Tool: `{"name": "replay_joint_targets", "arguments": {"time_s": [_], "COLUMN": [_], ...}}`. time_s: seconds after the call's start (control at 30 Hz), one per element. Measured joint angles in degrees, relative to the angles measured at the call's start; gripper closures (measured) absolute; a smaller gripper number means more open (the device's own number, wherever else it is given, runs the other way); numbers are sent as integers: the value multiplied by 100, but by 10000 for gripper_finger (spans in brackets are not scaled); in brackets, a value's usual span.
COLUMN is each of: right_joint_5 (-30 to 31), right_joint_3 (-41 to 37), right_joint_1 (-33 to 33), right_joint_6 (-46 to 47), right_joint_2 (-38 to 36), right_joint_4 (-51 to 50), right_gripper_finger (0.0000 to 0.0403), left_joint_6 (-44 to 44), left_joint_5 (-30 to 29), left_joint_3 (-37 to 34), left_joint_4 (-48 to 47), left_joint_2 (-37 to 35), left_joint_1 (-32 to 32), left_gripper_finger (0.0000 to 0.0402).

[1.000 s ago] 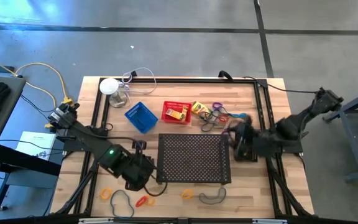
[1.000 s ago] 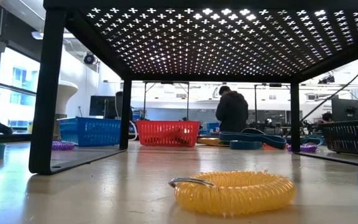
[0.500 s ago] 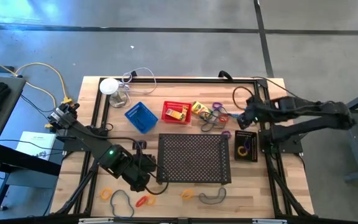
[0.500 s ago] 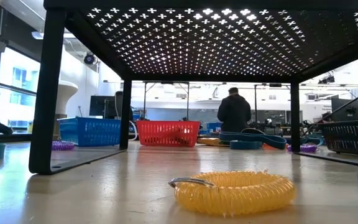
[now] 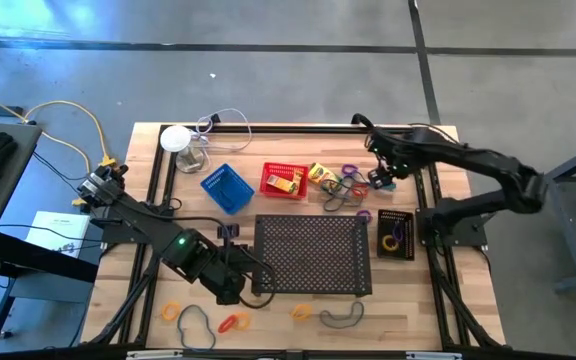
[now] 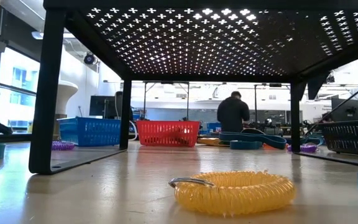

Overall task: Pick & Place Office Desk Supplies
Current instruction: Put the blue rubber band into the blue bin

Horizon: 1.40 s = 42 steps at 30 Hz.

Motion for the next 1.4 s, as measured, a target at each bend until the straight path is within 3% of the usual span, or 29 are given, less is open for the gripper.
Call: {"name": "replay_joint_targets", "arguments": {"time_s": [0.47, 0.6, 0.9, 1.23, 1.4], "right_joint_5": [-82, -379, -371, -864, -655], "right_joint_3": [-64, -368, -514, -969, -1198], "right_joint_1": [-521, -711, -978, -1211, -1317], "right_joint_6": [-370, -597, -942, -804, -980], "right_joint_2": [1453, 1524, 1524, 1524, 1524], "right_joint_4": [334, 520, 987, 1372, 1658], "right_gripper_finger": [176, 176, 176, 176, 176], "left_joint_6": [1, 2, 446, 517, 474], "left_joint_5": [-194, -249, -247, -247, -240], "left_joint_3": [0, 0, 0, 0, 0], "left_joint_4": [126, 210, 192, 230, 230], "left_joint_2": [0, 0, 0, 0, 0], "left_joint_1": [0, 0, 40, 165, 160], "left_gripper_finger": [332, 332, 332, 332, 332]}}
